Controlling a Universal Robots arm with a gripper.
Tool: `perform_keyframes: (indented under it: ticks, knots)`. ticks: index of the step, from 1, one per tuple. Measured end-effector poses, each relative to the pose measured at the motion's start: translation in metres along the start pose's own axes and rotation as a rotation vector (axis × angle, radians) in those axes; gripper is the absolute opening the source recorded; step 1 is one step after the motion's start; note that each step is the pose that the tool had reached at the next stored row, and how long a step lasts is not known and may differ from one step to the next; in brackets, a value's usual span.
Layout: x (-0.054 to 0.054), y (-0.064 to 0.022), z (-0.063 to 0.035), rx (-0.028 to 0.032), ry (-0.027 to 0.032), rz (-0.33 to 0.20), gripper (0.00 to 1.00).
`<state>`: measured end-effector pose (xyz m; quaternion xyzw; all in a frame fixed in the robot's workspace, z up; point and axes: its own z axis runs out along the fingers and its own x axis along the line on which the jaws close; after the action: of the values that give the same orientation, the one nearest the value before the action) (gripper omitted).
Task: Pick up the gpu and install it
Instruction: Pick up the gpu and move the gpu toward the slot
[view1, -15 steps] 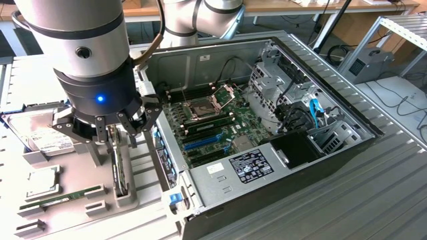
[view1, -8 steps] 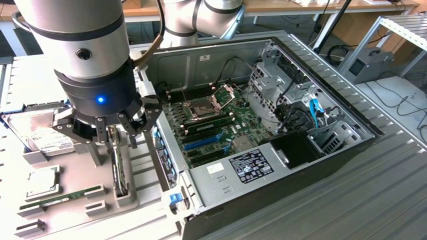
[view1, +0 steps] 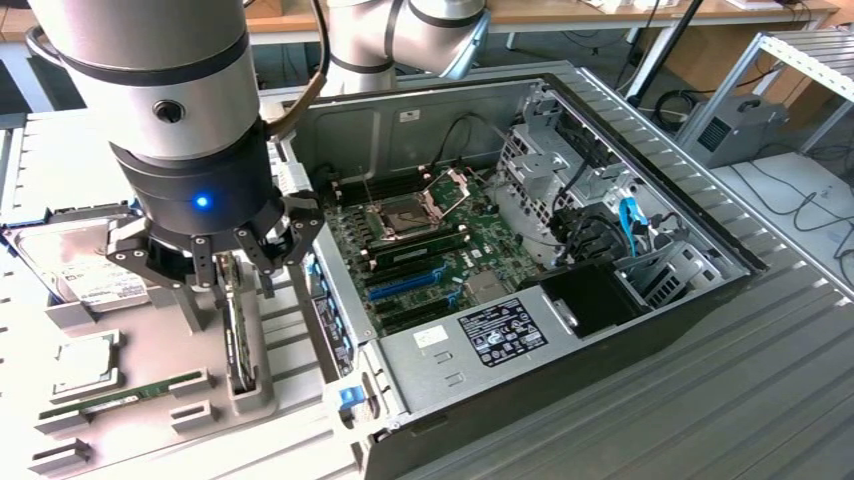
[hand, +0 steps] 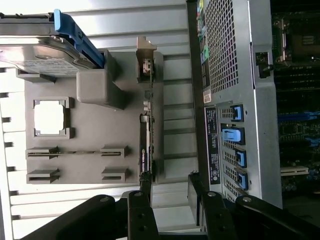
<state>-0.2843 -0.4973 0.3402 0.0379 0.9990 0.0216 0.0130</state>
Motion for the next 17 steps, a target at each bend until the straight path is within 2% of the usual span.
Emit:
perform_keyframes:
  ticks: [17]
  knots:
    - [0.0001, -0.0002, 0.0042, 0.0, 0.0, 0.0, 0.42]
